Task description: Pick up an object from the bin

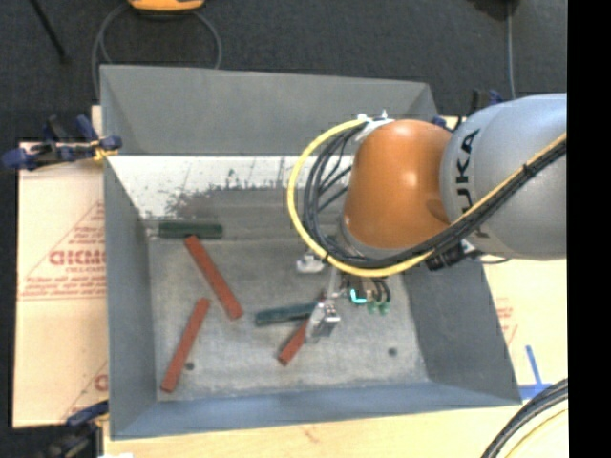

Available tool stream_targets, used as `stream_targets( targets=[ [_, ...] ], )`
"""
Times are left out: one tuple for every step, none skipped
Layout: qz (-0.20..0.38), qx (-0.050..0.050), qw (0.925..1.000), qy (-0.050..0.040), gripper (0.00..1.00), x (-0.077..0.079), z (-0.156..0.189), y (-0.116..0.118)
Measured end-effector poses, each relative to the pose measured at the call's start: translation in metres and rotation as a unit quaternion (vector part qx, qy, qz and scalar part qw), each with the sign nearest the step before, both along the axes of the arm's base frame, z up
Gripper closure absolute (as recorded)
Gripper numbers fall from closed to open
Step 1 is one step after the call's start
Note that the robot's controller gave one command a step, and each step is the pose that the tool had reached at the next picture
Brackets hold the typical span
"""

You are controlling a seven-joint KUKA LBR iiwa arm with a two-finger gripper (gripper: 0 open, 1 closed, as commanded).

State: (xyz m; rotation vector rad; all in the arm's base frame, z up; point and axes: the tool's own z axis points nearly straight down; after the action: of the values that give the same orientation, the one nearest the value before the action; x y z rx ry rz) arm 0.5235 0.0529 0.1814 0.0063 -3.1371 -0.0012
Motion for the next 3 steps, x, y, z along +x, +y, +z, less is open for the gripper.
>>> stream_targets(
  targets=[
    [-0.001,0.000,1.0000,-0.0039,0.00,0.002,0.004,0.000],
    [0.085,0.000,0.9964,-0.0065,0.00,0.015,-0.019,0.000],
    [0.130,0.000,0.9915,-0.0035,0.00,0.019,-0.050,0.003]
  ],
)
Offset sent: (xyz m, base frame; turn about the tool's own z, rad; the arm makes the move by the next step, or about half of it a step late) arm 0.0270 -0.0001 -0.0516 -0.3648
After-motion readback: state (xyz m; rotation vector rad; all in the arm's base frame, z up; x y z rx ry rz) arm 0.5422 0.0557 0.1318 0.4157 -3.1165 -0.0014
